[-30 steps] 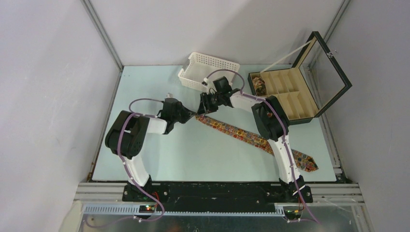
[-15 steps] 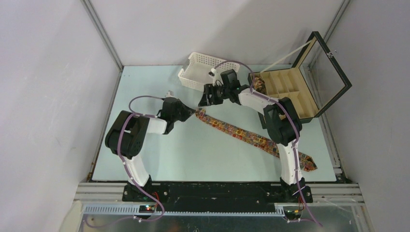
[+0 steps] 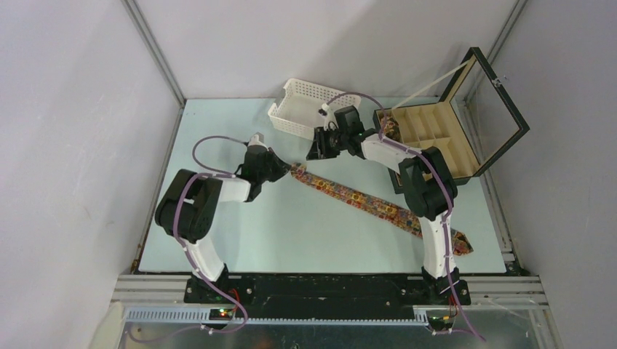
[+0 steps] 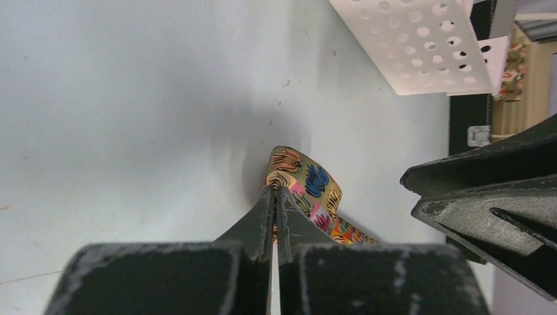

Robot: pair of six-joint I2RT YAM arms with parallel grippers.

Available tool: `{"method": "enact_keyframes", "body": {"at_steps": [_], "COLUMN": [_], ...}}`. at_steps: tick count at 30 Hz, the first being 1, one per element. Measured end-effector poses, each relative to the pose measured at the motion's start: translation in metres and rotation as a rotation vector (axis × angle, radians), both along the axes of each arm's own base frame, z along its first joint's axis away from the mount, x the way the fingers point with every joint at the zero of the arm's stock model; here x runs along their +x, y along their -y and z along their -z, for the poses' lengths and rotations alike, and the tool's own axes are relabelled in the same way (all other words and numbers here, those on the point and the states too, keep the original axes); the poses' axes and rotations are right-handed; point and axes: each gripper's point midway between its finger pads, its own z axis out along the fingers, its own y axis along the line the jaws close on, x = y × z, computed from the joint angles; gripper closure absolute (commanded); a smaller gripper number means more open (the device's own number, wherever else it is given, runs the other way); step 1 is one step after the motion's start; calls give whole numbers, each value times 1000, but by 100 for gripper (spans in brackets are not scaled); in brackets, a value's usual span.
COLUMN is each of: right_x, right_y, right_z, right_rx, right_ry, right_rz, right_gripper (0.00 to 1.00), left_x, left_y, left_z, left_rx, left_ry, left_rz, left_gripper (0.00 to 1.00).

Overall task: Roll the ties
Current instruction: Roll the tie at the center of the board.

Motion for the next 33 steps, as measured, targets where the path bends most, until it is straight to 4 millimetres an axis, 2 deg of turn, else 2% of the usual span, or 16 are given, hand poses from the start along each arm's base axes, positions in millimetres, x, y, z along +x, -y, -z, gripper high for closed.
{"method": "enact_keyframes", "body": {"at_steps": [9,16,27,33], "right_x": [-9,-17,-17,-19], "right_y": [6,11,17,20], "right_z": [17,28,14,18], "right_rx": [-24,-40,-25,-31], "right_ry": [-39,-66,-43,-54], "right_rz": [10,11,27,36], "right_gripper": [64,64,64,64], "left_x": [0,-4,-14,-16], "left_y": [-8,-5,-17,-20], "left_z": [-11,-22,-19,-21], "left_rx": [177,312,554,656], "left_ry": [43,93,119,134], "left_rz": [4,23,35,36], "left_gripper": [100,100,100,100]}}
